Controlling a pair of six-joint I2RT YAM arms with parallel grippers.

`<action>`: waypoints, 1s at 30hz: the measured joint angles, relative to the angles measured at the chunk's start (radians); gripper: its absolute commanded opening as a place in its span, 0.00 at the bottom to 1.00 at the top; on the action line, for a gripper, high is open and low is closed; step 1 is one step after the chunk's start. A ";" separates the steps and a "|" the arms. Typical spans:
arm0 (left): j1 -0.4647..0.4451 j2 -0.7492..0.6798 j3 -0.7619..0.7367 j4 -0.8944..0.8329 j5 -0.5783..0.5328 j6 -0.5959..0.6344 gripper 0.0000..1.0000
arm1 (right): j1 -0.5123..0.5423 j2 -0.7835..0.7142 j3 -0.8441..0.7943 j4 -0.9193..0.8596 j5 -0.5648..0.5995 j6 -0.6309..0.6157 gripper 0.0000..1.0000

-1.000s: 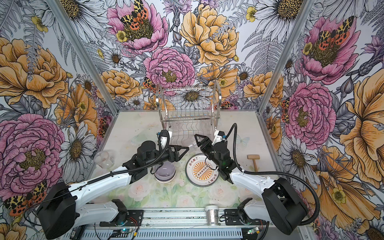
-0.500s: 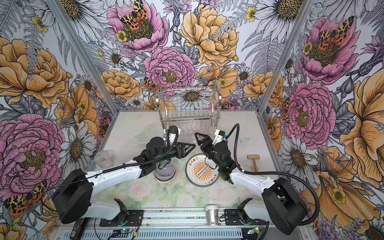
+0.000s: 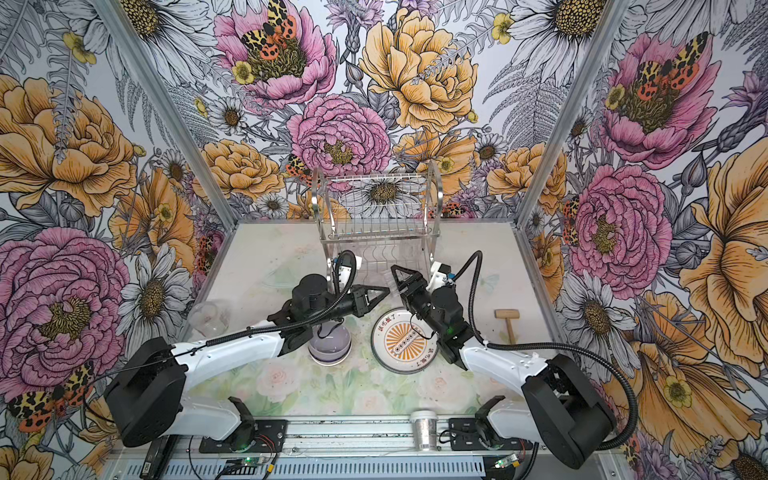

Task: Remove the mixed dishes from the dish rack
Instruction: 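Carry the clear cup toward the left gripper while the left gripper approaches it, then grasp the clear cup with the left gripper while the right gripper opens and withdraws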

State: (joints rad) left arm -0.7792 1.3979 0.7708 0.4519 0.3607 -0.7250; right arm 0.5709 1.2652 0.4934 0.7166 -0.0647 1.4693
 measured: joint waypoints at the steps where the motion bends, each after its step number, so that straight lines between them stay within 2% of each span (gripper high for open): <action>1: 0.000 0.000 0.000 0.002 0.000 0.000 0.06 | 0.000 0.001 0.000 0.002 0.000 0.005 0.01; 4: 0.000 0.000 0.000 0.003 0.000 -0.002 0.00 | 0.000 0.009 0.000 0.012 0.000 0.018 0.09; 6: 0.000 0.001 0.000 0.005 0.000 -0.002 0.00 | 0.000 0.015 0.000 0.021 -0.001 0.027 0.21; 8: 0.000 0.001 0.000 0.007 0.000 -0.002 0.00 | 0.000 0.019 0.000 0.027 -0.002 0.031 0.40; 11: -0.002 0.001 0.000 0.007 0.000 -0.002 0.00 | 0.000 0.019 -0.006 0.035 -0.003 0.034 0.64; 14: -0.007 -0.001 0.000 -0.003 -0.001 0.000 0.00 | -0.001 0.013 -0.015 0.033 -0.003 0.029 0.81; 17: -0.013 -0.021 0.000 -0.050 -0.032 0.006 0.00 | -0.002 -0.006 -0.024 0.001 -0.003 -0.026 0.99; 24: -0.023 -0.103 -0.002 -0.175 -0.124 0.039 0.00 | -0.027 -0.110 -0.014 -0.130 0.008 -0.172 0.99; 30: -0.066 -0.235 0.001 -0.371 -0.259 0.134 0.00 | -0.029 -0.196 0.069 -0.286 -0.019 -0.421 1.00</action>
State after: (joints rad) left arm -0.8455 1.1629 0.7719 0.0811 0.1020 -0.5907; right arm 0.5419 1.0691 0.5621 0.4309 -0.0837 1.0481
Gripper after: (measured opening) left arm 0.089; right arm 0.995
